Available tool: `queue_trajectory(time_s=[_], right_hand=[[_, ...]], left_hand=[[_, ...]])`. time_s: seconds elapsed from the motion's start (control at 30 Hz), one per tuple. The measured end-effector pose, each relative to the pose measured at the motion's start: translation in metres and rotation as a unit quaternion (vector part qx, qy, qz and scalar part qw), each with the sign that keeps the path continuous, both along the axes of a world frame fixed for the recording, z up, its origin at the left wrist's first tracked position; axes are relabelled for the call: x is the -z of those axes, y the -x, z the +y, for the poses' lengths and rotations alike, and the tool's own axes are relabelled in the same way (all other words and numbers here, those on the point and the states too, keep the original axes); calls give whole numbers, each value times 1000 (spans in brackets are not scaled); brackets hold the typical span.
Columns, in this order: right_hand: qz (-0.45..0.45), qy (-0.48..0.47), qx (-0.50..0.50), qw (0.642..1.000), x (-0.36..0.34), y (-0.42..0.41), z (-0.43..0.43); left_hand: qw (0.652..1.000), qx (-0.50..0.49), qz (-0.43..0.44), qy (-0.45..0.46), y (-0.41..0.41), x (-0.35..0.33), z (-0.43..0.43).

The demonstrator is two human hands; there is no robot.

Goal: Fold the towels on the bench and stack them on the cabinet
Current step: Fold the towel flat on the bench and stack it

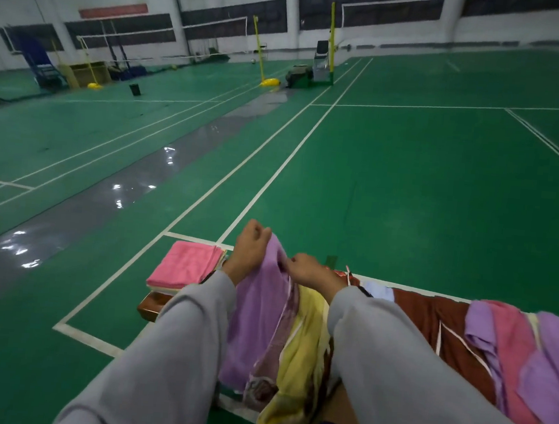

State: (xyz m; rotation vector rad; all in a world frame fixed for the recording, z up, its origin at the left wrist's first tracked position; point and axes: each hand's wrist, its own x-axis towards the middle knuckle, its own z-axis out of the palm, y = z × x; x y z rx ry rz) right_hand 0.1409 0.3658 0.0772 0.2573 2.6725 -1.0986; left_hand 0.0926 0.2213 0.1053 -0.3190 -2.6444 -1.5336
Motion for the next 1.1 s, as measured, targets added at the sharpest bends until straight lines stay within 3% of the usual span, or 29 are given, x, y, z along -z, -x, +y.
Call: queue_trajectory(time_s=[0.1, 0.23, 0.33, 0.4, 0.47, 0.6, 0.7, 0.77, 0.83, 0.9, 0.93, 1.0, 1.07, 1.1], right_hand=[[-25, 180, 95, 979, -25, -24, -3], [-79, 355, 175, 915, -18, -52, 9], [-78, 561, 217, 795, -16, -68, 17], [-58, 647, 208, 731, -25, -78, 20], [-25, 644, 193, 740, -37, -84, 22], [80, 622, 221, 747, -75, -76, 38], [45, 507, 202, 837, -112, -70, 69], [14, 443, 155, 883, -139, -66, 98], [87, 433, 174, 880, -167, -58, 126], [170, 479, 247, 825, -181, -52, 144], [162, 498, 257, 812, -179, -53, 147], [42, 500, 219, 837, -155, -62, 145], [-42, 456, 170, 873, -132, -72, 137], [-47, 439, 170, 881, -131, -72, 137]], left_hand=[[997, 40, -5, -61, -17, -42, 26], [964, 77, -63, -246, -45, -96, 54], [918, 126, -109, -360, -59, -127, 63], [891, 149, -123, -411, -63, -138, 64], [882, 143, -117, -433, -60, -142, 62], [921, 104, -114, -357, -48, -132, 47], [934, 119, -185, -282, -33, -122, 30], [929, 102, -190, -300, -22, -122, 25], [925, 23, -135, -354, -8, -124, 28], [923, -53, -92, -371, 6, -120, 32], [936, -60, -103, -331, 11, -114, 34], [963, 27, -213, -162, 15, -97, 41], [933, 127, -335, -47, 10, -84, 49], [921, 142, -356, -66, 8, -87, 53]])
